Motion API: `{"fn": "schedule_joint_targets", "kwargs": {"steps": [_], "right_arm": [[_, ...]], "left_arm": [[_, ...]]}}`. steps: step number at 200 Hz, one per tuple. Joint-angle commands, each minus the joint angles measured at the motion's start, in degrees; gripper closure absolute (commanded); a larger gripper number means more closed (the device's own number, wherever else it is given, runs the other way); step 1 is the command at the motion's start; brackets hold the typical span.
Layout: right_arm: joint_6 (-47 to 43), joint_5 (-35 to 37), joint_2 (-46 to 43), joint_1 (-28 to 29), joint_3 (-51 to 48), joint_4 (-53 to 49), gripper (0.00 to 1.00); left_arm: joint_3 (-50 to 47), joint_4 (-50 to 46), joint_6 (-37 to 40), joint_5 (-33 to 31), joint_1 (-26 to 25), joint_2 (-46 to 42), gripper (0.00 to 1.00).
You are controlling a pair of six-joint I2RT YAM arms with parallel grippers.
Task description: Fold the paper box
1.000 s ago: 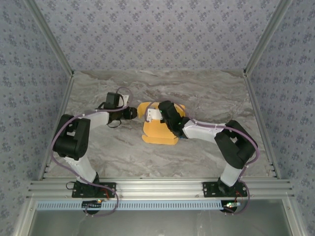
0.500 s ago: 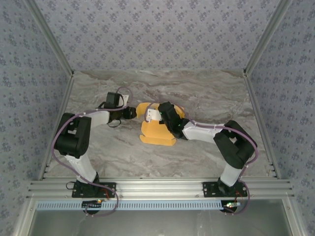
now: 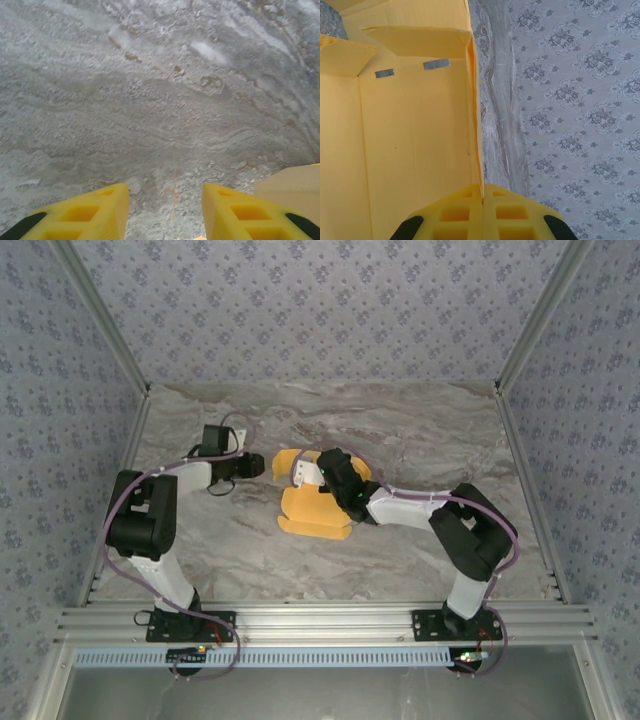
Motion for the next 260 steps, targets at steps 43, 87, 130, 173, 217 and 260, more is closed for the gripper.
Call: {"fn": "schedule_joint_targets", "kwargs": {"steps": [43, 87, 130, 173, 217, 260], "right_arm": [[-0.16, 0.94, 1.52, -0.11, 0.95, 0.22, 1.00], [-0.27, 0.94, 1.39, -0.37, 1.25, -0.41, 1.00], [-0.12, 1.09, 1.93, -0.53, 1.59, -0.40, 1.00], [-0.10, 0.91, 2.32, -0.79, 2.12, -1.17, 1.00], [-0.20, 0.77, 2.11, -0.98, 2.24, -1.97, 1.00], [-0.11, 1.01, 2.24, -1.02, 2.69, -1.98, 1.00]], "left_arm": [[2.39, 2.52, 4.20, 8.79, -3.20, 1.91, 0.57], [0.17, 7.33, 4.48, 14.63, -3.83, 0.96, 0.56], [-0.32, 8.38, 5.49, 17.06, -4.68, 0.87, 0.56], [0.05, 5.29, 7.00, 16.17, -5.03, 0.87, 0.55], [-0.57, -1.86, 5.57, 5.65, -4.90, -1.50, 0.55], [-1.99, -5.68, 3.72, 4.22, -4.81, -3.70, 0.55]]}}
